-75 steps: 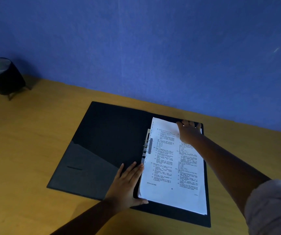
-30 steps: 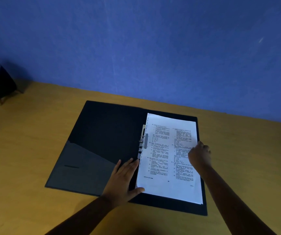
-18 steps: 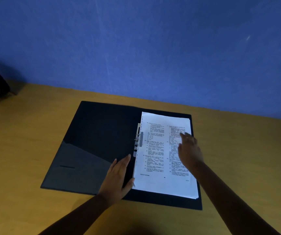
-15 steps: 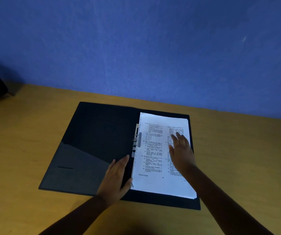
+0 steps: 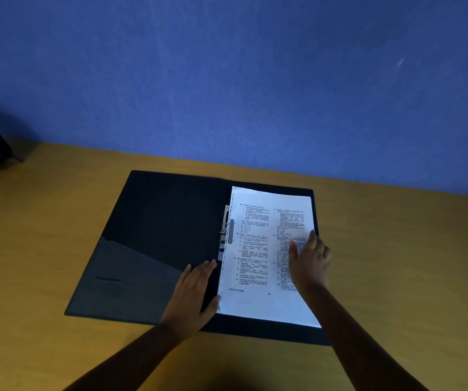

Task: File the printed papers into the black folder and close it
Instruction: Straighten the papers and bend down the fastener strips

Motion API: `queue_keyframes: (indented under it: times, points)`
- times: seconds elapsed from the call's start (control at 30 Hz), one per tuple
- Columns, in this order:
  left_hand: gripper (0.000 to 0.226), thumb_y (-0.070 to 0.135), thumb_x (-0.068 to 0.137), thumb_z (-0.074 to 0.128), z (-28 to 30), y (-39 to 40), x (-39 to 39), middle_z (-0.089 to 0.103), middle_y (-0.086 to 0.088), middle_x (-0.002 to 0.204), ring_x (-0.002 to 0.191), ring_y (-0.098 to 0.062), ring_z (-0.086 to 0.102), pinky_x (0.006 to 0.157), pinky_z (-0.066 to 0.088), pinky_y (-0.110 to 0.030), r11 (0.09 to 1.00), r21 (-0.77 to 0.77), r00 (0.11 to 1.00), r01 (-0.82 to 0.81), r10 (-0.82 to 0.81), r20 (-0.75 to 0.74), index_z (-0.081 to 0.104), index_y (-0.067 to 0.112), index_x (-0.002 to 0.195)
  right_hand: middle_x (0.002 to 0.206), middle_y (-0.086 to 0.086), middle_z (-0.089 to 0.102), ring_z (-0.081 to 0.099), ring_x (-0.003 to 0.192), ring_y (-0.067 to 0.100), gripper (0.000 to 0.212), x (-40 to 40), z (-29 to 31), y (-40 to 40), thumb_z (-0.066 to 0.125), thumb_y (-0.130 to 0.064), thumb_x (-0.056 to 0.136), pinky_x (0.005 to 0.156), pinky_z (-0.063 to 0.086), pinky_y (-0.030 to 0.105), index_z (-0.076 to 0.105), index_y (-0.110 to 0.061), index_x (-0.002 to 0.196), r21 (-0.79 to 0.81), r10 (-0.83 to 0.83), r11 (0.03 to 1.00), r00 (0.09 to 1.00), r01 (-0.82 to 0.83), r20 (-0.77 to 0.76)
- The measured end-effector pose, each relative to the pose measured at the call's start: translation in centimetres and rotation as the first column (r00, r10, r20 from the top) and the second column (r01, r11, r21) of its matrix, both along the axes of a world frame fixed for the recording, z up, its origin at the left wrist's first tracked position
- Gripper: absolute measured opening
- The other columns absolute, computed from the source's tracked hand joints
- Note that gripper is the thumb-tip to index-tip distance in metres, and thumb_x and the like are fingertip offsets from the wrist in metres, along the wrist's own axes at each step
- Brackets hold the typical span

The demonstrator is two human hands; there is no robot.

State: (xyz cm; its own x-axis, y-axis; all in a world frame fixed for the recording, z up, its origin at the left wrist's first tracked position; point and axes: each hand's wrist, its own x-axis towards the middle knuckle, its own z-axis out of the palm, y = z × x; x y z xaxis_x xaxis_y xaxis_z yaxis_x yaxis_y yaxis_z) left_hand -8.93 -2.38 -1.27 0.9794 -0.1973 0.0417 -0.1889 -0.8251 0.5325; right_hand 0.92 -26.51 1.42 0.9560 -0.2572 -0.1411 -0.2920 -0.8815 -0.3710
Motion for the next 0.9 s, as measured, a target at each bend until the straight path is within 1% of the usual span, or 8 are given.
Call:
queue_keyframes:
  times: [0.13, 0.27, 0.37, 0.5, 0.57, 0.63, 0.73, 0.9]
  points:
    - [0.07, 0.051, 0.086, 0.031, 0.0, 0.0, 0.0, 0.035, -0.002, 0.149, 0.138, -0.006, 0.018, 0.116, -0.008, -0.021, 1.0, 0.001, 1.0, -0.001, 0.001, 0.003, 0.025, 0.012, 0.144, 0.15, 0.02, 0.027, 0.025, 0.136, 0.036, 0.07, 0.0, -0.2, 0.3, 0.038, -0.046, 0.095, 0.11, 0.028, 0.047, 0.015, -0.002, 0.145, -0.006, 0.007, 1.0, 1.0, -0.007, -0.01]
    - [0.07, 0.052, 0.086, 0.03, 0.0, 0.0, 0.1, 0.034, 0.0, 0.15, 0.138, -0.006, 0.02, 0.117, -0.007, -0.022, 1.0, -0.004, 1.0, 0.0, 0.0, 0.003, 0.023, 0.013, 0.144, 0.15, 0.02, 0.03, 0.028, 0.136, 0.038, 0.07, 0.3, 0.2, -0.2, 0.035, -0.049, 0.095, 0.108, 0.032, 0.048, 0.018, -0.005, 0.145, -0.02, 0.006, 1.0, 1.0, -0.006, -0.012]
    - [0.068, 0.05, 0.087, 0.034, 0.1, 0.1, 0.1, 0.034, 0.002, 0.149, 0.138, -0.007, 0.024, 0.118, -0.001, -0.022, 0.998, -0.054, 1.0, -0.013, 0.013, -0.001, 0.02, 0.016, 0.144, 0.154, 0.021, 0.02, 0.023, 0.139, 0.039, 0.07, 0.3, 0.6, 0.2, 0.032, -0.052, 0.094, 0.111, 0.029, 0.048, 0.015, -0.008, 0.147, -0.066, 0.013, 0.998, 1.0, -0.014, -0.015]
    - [0.063, 0.04, 0.091, 0.045, 0.1, 0.2, 0.1, 0.028, 0.005, 0.15, 0.138, -0.008, 0.024, 0.118, 0.002, -0.022, 0.993, -0.115, 1.0, -0.024, 0.022, -0.019, 0.011, 0.023, 0.142, 0.159, 0.014, -0.001, -0.001, 0.147, 0.032, 0.065, 0.0, -0.2, 1.1, 0.033, -0.044, 0.097, 0.118, 0.016, 0.043, 0.008, -0.015, 0.15, -0.025, 0.227, 0.974, 0.974, -0.227, 0.0]
    - [0.062, 0.033, 0.092, 0.05, 0.1, 0.3, 0.1, 0.022, 0.009, 0.15, 0.14, -0.009, 0.023, 0.119, 0.002, -0.023, 0.989, -0.143, 0.999, -0.044, 0.04, -0.033, 0.018, 0.019, 0.143, 0.16, 0.012, -0.003, -0.006, 0.147, 0.029, 0.064, -0.2, -1.0, 1.4, 0.033, -0.042, 0.098, 0.118, 0.01, 0.039, 0.008, -0.015, 0.15, -0.042, 0.317, 0.948, 0.948, -0.316, 0.015]
    - [0.064, 0.03, 0.093, 0.05, 0.4, 0.3, 0.2, 0.019, 0.014, 0.147, 0.139, -0.008, 0.023, 0.118, 0.008, -0.026, 0.981, -0.18, 0.996, -0.074, 0.066, -0.053, 0.018, 0.015, 0.145, 0.16, 0.01, -0.005, -0.009, 0.147, 0.026, 0.063, -0.5, -1.7, 1.5, 0.03, -0.043, 0.098, 0.117, 0.003, 0.034, 0.005, -0.016, 0.15, -0.064, 0.369, 0.928, 0.93, -0.367, 0.009]
    - [0.063, 0.029, 0.094, 0.048, 1.2, 0.4, 0.6, 0.033, 0.011, 0.142, 0.132, -0.006, 0.034, 0.113, 0.022, -0.031, 0.968, -0.228, 0.994, -0.108, 0.1, -0.043, 0.012, 0.02, 0.145, 0.159, 0.01, -0.006, -0.011, 0.146, 0.023, 0.063, -0.7, -2.7, 1.3, 0.023, -0.045, 0.099, 0.116, -0.008, 0.032, -0.001, -0.017, 0.149, -0.128, 0.405, 0.907, 0.914, -0.402, -0.006]
    - [0.051, 0.023, 0.093, 0.051, 2.1, 1.0, 3.4, 0.051, -0.001, 0.136, 0.123, -0.012, 0.047, 0.11, 0.033, -0.047, 0.977, -0.157, 0.989, -0.147, 0.148, -0.005, 0.033, 0.014, 0.14, 0.159, 0.011, -0.005, -0.011, 0.146, 0.024, 0.062, -0.6, -3.4, 1.4, 0.02, -0.046, 0.098, 0.118, -0.008, 0.033, -0.003, -0.016, 0.148, -0.174, 0.408, 0.9, 0.913, -0.401, 0.006]
